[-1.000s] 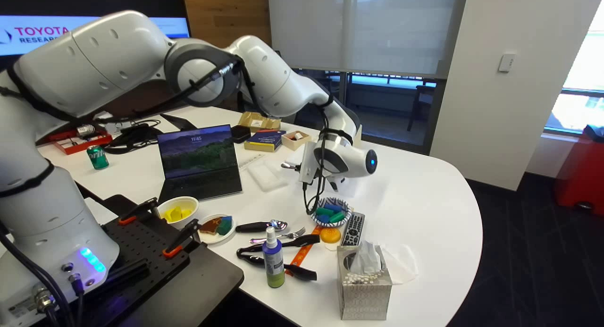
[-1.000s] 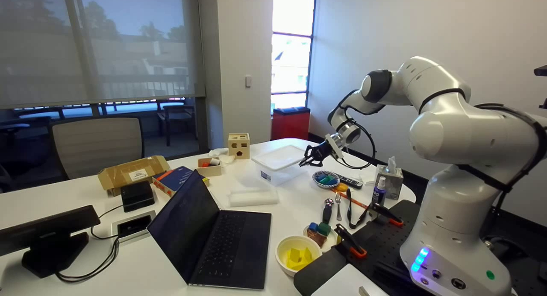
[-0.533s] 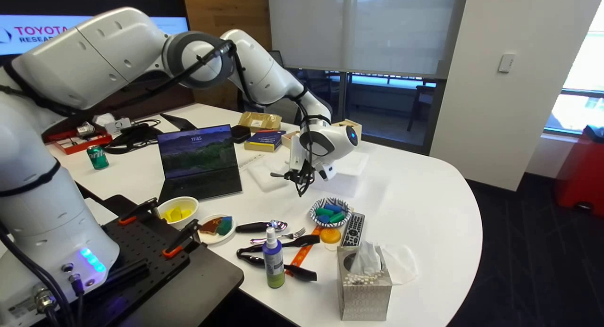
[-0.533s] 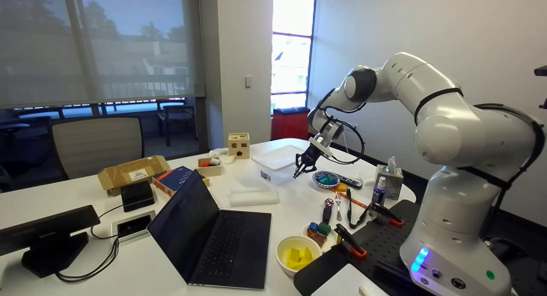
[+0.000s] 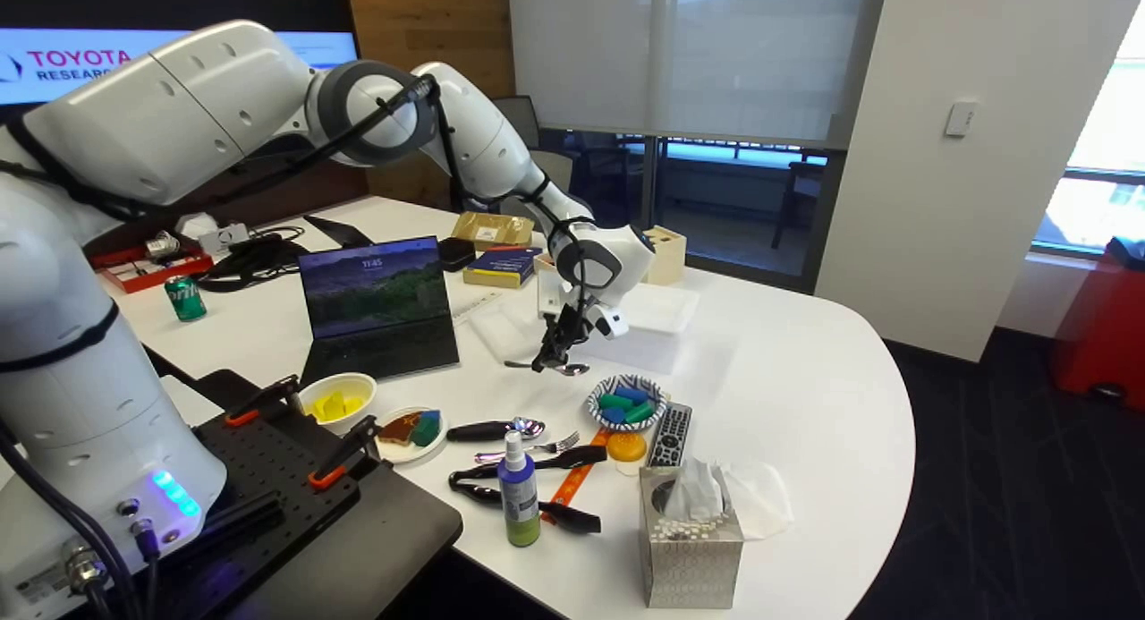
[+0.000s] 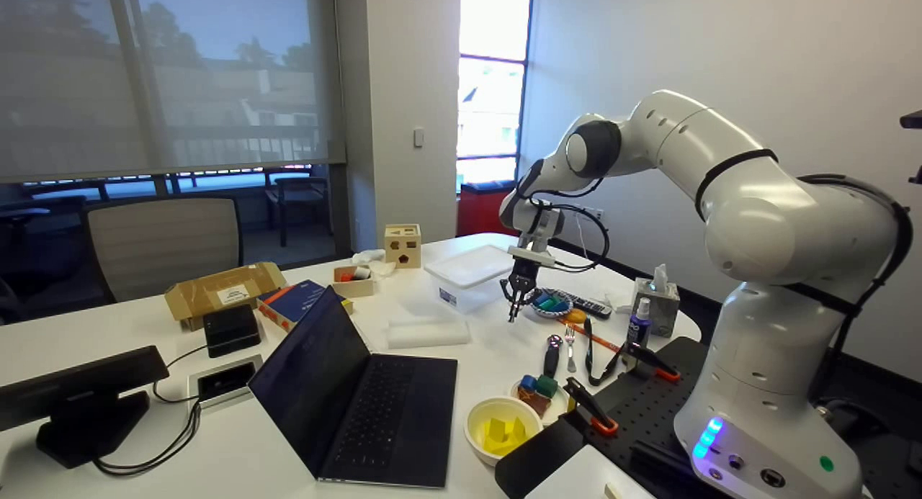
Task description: Use the spoon to stir the bowl
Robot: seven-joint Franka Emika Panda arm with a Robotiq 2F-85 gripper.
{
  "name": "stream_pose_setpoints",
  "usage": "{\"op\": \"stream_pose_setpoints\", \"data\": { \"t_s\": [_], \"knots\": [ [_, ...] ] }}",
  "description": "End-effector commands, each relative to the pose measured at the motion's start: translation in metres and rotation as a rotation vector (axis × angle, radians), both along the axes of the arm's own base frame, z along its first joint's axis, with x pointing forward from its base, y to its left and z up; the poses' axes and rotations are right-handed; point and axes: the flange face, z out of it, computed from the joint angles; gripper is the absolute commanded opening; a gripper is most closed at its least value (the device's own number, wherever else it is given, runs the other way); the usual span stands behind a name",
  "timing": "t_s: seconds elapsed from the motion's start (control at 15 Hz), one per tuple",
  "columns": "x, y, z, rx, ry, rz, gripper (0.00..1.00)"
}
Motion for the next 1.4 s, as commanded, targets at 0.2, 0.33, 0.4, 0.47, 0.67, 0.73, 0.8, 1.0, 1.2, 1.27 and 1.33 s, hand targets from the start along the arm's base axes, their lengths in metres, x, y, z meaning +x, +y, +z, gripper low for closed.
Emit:
{"op": "stream_pose_setpoints", "data": {
  "t_s": [0.2, 0.33, 0.4, 0.47, 0.67, 0.73, 0.8, 1.0, 1.2, 1.27, 1.33],
  "knots": [
    [-0.007, 0.004, -0.022, -0.089, 0.103, 0.03, 0.02],
    [-0.007, 0.005, -0.028, -0.093, 0.104, 0.04, 0.02],
    [-0.007, 0.006, -0.03, -0.096, 0.105, 0.046, 0.02],
    [-0.006, 0.006, -0.032, -0.097, 0.106, 0.051, 0.02],
    [-0.007, 0.007, -0.037, -0.104, 0.121, 0.061, 0.02],
    [-0.006, 0.007, -0.039, -0.104, 0.123, 0.066, 0.02],
    [-0.006, 0.008, -0.041, -0.103, 0.127, 0.07, 0.02],
    [-0.003, 0.012, -0.049, -0.099, 0.132, 0.091, 0.02],
    [0.0, 0.017, -0.055, -0.102, 0.136, 0.113, 0.02],
    [0.001, 0.019, -0.057, -0.1, 0.137, 0.119, 0.02],
    [0.002, 0.019, -0.057, -0.099, 0.138, 0.125, 0.02]
  ]
}}
